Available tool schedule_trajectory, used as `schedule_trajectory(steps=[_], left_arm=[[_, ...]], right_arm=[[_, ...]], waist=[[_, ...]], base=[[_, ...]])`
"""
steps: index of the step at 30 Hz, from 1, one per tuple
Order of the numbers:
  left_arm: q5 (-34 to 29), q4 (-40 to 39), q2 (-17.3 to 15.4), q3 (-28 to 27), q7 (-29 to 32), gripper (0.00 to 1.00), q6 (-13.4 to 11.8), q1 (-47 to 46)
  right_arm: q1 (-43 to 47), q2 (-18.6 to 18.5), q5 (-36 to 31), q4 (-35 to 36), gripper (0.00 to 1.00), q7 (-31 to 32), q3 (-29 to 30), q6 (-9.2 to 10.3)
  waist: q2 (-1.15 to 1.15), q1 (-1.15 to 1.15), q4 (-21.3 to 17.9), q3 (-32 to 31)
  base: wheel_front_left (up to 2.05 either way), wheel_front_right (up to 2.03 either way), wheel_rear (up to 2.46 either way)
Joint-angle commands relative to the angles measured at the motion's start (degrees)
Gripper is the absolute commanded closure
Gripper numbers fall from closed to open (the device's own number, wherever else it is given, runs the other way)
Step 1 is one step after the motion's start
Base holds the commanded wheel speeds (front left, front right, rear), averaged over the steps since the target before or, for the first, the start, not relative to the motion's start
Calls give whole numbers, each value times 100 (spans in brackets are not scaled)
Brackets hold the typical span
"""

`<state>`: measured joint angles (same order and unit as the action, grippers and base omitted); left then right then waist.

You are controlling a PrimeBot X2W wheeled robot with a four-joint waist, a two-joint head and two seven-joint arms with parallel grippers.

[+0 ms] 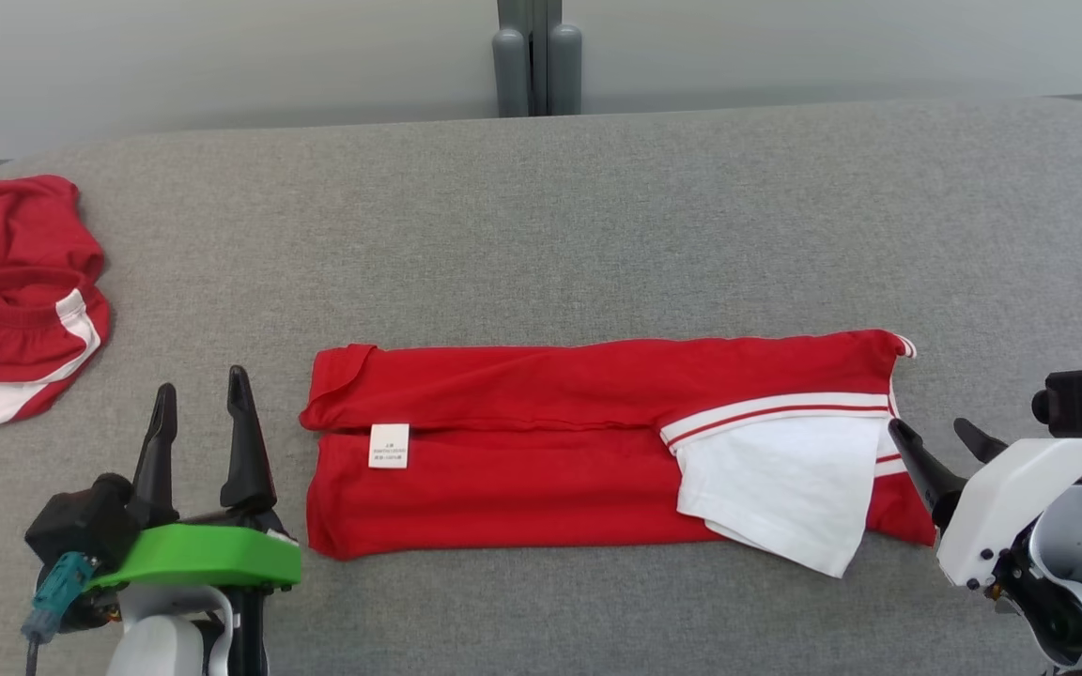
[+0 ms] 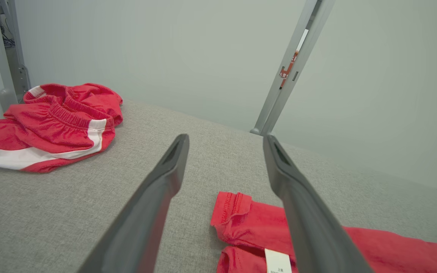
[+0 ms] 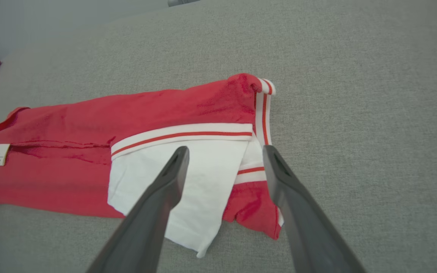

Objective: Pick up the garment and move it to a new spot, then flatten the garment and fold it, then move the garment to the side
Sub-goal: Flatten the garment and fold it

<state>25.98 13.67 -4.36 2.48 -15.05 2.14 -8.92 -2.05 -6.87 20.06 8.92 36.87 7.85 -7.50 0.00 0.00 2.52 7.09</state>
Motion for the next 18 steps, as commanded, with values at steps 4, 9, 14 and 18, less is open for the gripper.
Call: schedule_trajectory(steps=[4,9,14,18], left_arm=[[-434,-272,103,-285,-14,0,149,370],[-702,-341,139,-321,-10,0,198,550],[-592,-432,141,-175,-10,0,94,571],[-530,-429,142,-90,-10,0,68,516]], right_arm=[[-391,79,-162,-554,0,252,243,1],[-894,98,-439,-1374,0,555,413,1],[-1322,92,-681,-1988,0,562,502,1],[-1572,49,-897,-2435,0,589,540,1]], waist=[[0,0,12,-90],[0,0,83,-79],[0,0,187,23],[0,0,267,111]], base=[[0,0,0],[0,0,0],[0,0,0],[0,0,0]])
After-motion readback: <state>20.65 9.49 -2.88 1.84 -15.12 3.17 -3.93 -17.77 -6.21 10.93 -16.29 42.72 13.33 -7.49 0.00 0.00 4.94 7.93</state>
